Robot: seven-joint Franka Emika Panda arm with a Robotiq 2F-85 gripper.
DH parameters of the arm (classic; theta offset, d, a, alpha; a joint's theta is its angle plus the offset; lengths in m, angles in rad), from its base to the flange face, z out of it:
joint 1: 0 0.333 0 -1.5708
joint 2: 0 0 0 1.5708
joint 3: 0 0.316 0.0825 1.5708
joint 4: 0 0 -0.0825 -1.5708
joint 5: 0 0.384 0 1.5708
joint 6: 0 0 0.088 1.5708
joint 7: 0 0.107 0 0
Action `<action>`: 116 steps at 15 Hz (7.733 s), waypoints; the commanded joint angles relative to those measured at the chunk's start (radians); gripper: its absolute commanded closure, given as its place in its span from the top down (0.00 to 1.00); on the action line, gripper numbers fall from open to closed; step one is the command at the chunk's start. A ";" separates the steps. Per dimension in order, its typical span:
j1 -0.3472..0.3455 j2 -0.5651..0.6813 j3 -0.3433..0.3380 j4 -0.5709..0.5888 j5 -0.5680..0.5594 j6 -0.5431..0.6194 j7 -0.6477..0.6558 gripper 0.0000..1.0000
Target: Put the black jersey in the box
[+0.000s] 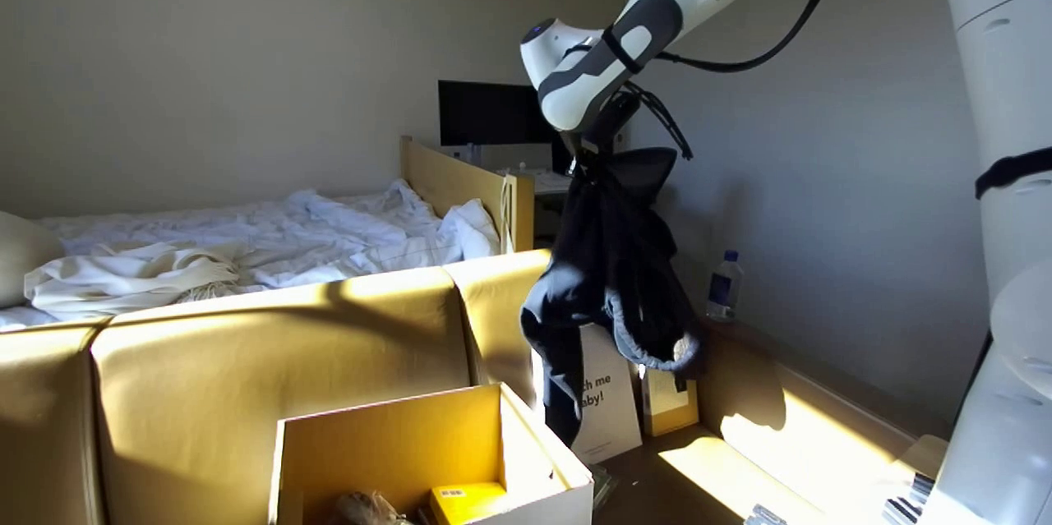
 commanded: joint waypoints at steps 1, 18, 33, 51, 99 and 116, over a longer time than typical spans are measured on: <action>0.086 0.016 0.007 0.144 -0.134 -0.137 -0.006 0.06; 0.355 0.313 0.053 0.876 -0.245 -0.469 -0.075 0.05; 0.526 0.261 0.039 1.059 -0.413 -0.480 -0.068 0.15; 0.772 0.096 0.232 1.028 -0.326 -0.678 -0.177 0.05; 0.394 0.105 0.340 -0.022 0.079 -0.273 1.299 0.05; 0.528 0.141 0.298 -0.063 0.369 0.012 1.186 0.73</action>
